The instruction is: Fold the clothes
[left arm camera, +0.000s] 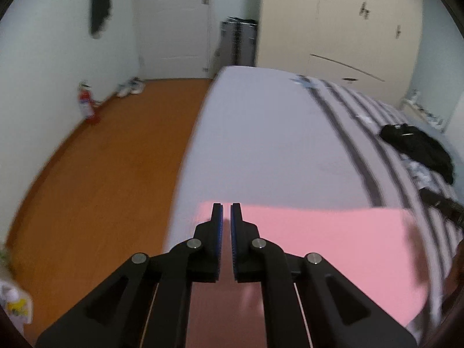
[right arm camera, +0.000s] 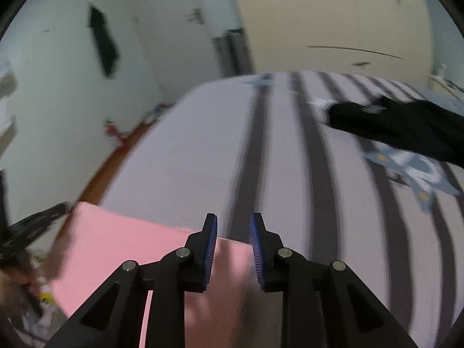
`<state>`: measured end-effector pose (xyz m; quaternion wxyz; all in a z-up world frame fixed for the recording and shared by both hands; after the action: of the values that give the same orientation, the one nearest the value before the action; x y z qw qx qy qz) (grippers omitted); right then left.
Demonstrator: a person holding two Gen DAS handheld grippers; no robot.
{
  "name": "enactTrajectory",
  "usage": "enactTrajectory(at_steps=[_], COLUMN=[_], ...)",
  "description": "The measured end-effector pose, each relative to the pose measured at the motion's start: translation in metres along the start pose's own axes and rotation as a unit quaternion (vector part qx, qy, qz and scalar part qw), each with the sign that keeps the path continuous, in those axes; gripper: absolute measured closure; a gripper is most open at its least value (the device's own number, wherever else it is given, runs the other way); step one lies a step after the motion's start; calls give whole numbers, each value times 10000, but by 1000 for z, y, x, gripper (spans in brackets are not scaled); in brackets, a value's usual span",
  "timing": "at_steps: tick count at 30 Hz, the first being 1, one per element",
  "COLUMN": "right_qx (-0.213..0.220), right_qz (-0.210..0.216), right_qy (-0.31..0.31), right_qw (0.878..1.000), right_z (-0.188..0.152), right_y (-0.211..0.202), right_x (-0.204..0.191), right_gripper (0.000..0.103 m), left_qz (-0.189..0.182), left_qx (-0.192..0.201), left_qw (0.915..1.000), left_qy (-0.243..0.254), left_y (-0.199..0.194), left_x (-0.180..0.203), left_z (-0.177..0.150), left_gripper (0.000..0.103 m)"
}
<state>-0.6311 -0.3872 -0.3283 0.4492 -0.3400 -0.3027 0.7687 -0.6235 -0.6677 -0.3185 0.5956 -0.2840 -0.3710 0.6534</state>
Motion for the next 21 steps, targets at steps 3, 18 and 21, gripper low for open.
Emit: enactTrajectory(at_steps=[3, 18, 21], right_qx=[-237, -513, -279], right_qz=[137, -717, -754], right_qy=[-166, 177, -29], right_qw=[9995, 9959, 9968], right_z=[-3, -11, -17], right_y=[19, 12, -24], right_x=[-25, 55, 50], right_gripper=[81, 88, 82], left_qz=[140, 622, 417], left_qx=[-378, -234, -33], left_qw=[9991, 9976, 9991], left_qy=[123, -174, -18], left_y=[28, -24, -61], left_x=[1, -23, -3], left_z=[-6, -41, -54], left_gripper=[101, 101, 80])
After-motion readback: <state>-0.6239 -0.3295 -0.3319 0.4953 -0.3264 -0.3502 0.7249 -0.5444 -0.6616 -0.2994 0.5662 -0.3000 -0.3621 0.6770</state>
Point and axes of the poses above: each gripper's, at about its wrist camera, not at the fingertips, and y roughly the way its jaws point, x to its right, z to its top, the point moved 6 cm from there along y, roughly the way its jaws point, and after that the axes turned 8 degrees about -x, right-handed, at the moved point
